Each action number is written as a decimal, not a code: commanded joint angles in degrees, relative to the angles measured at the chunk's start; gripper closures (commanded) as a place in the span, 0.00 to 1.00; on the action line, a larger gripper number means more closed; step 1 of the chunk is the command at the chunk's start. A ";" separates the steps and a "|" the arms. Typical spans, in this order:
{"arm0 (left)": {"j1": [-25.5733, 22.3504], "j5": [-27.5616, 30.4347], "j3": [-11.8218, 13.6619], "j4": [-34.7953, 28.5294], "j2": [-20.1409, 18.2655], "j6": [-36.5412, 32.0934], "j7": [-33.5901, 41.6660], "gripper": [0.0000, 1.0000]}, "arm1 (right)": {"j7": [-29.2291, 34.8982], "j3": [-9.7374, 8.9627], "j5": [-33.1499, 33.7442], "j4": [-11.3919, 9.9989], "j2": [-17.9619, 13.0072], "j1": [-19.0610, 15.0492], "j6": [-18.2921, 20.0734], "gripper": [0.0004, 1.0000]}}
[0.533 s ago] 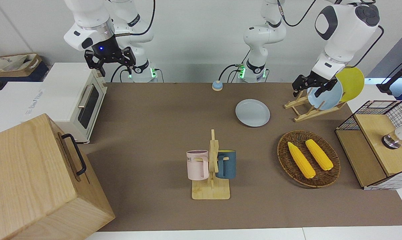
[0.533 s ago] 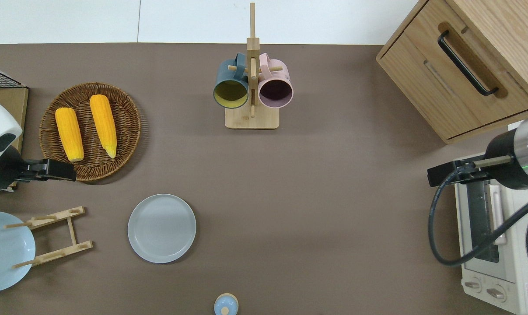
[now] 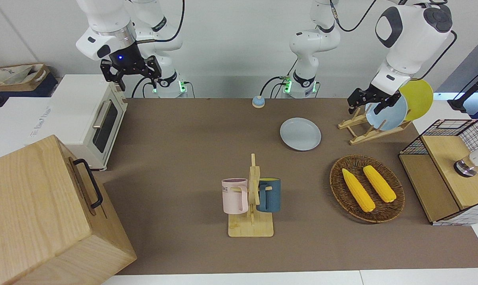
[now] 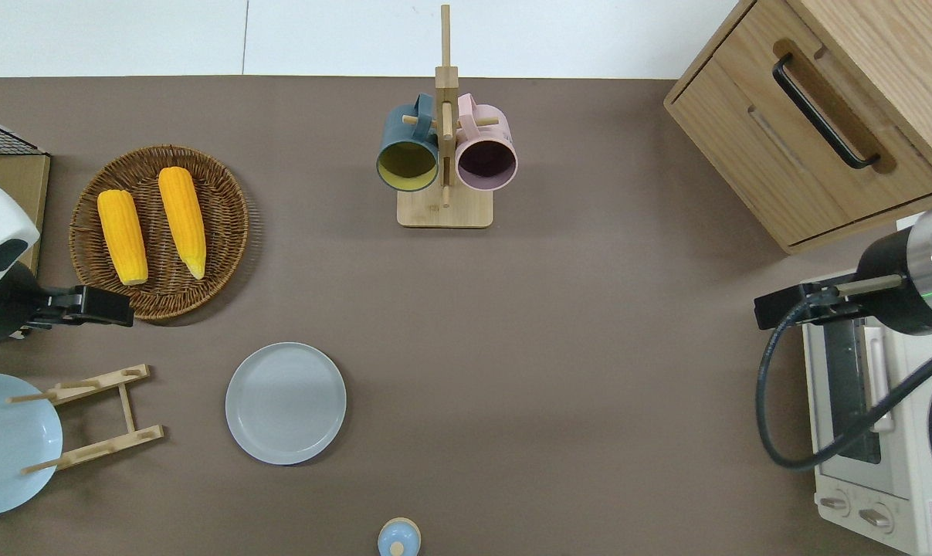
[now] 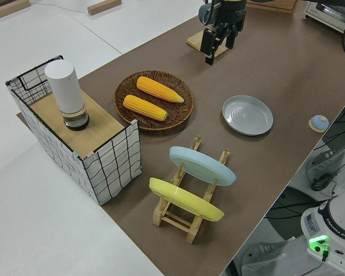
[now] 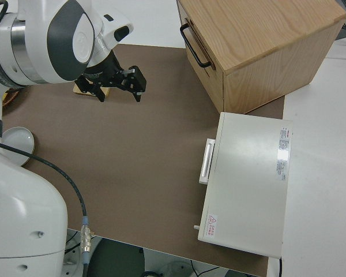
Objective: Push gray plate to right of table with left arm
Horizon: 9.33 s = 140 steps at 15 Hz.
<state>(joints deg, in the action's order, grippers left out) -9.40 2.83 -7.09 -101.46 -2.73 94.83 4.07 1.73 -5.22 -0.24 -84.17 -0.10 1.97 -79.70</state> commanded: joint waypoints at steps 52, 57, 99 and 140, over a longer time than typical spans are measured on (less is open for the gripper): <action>5.26 4.73 -1.08 -47.69 -5.00 44.74 -1.00 1.00 | -0.15 -0.23 -0.46 -0.03 -0.43 -0.65 0.69 0.02; 6.14 5.78 -1.35 -47.43 -4.57 44.83 -2.57 1.00 | -0.15 -0.32 -0.46 0.05 -0.43 -0.65 0.69 0.02; 43.94 9.04 -0.74 -12.97 23.83 47.12 -49.16 0.35 | -0.15 -0.32 -0.46 -0.03 -0.43 -0.65 0.69 0.02; 2.19 -2.13 1.73 9.26 3.78 -5.01 -2.58 0.01 | -0.15 -0.32 -0.46 0.05 -0.43 -0.65 0.69 0.02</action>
<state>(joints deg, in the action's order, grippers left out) -6.35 1.03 -4.93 -93.79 0.50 91.46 -0.14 1.73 -5.22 -0.24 -84.17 -0.09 1.97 -79.70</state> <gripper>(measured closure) 0.004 0.013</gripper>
